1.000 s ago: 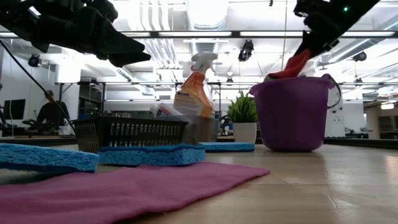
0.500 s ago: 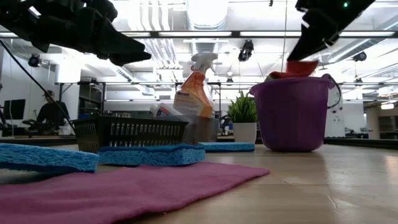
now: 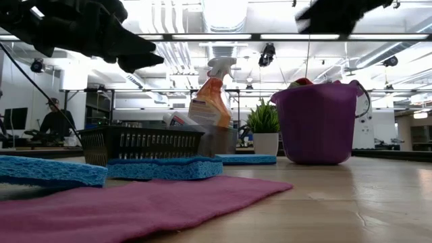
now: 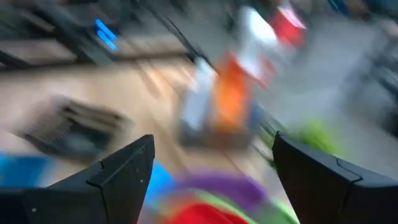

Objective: Pick & Place Kitchen Items
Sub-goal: Put the violet microfiber cloth into the violet bucket

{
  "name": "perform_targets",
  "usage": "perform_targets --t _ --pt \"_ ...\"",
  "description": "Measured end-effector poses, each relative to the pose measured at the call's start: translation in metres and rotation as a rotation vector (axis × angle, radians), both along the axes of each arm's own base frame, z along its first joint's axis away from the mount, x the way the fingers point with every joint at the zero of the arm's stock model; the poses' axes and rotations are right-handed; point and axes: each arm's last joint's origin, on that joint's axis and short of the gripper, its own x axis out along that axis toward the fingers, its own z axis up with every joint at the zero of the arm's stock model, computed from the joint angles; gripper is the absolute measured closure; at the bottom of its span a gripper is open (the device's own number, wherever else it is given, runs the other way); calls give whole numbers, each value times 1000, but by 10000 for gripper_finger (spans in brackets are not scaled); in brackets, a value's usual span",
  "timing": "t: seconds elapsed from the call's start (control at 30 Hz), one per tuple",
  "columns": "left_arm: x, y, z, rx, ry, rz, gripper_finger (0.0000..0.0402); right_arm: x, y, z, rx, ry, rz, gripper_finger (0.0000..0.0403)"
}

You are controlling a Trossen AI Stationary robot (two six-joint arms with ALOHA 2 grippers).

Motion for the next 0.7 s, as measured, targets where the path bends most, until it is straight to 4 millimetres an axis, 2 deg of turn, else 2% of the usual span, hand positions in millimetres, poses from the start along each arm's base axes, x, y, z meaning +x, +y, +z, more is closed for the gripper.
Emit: perform_targets --t 0.1,0.2,0.43,0.57,0.7 --pt "1 -8 0 -55 0 -54 66 6 22 -20 -53 -195 154 83" --pt "1 -23 0 -85 3 -131 66 3 37 -39 -99 -297 229 83" --pt "-2 -74 -6 -103 59 -326 66 2 53 -62 -150 -229 212 83" --pt "3 -98 -8 -137 157 -333 66 7 58 -63 -156 -213 219 83" --pt "15 -121 -10 -98 282 -326 66 12 60 -61 -160 -210 218 83"
